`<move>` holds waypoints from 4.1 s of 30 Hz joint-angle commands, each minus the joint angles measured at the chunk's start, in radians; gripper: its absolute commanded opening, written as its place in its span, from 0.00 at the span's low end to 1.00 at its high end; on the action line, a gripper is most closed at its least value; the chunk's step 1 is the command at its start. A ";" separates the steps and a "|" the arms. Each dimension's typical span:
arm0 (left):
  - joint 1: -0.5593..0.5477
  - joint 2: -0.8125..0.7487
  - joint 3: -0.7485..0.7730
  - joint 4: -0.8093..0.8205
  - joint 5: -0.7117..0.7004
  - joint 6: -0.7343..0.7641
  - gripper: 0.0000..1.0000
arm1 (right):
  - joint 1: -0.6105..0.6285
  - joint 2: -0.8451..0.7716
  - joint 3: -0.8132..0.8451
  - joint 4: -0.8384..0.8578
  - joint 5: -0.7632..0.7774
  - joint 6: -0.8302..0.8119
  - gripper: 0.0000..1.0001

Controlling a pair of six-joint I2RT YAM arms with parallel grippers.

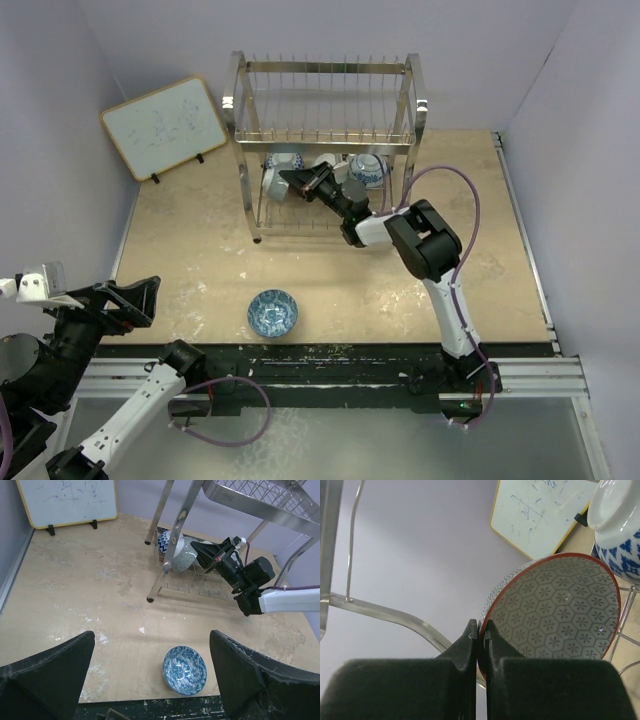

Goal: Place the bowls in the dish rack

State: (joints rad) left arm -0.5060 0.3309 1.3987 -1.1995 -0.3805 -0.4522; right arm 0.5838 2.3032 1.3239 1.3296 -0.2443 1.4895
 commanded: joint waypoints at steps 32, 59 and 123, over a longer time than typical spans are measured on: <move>0.000 0.022 0.013 0.016 -0.007 0.009 0.99 | -0.059 -0.036 -0.167 0.003 -0.048 0.021 0.20; 0.000 0.017 0.001 0.022 0.002 -0.003 0.99 | -0.070 -0.299 -0.151 -0.687 0.227 -0.381 0.55; 0.000 0.007 -0.060 0.018 0.002 -0.011 0.99 | 0.121 -0.371 -0.071 -1.147 0.941 -0.758 0.80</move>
State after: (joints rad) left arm -0.5064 0.3317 1.3415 -1.2007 -0.3744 -0.4534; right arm 0.7723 1.9961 1.3361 0.3058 0.5564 0.6811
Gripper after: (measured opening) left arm 0.992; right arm 0.808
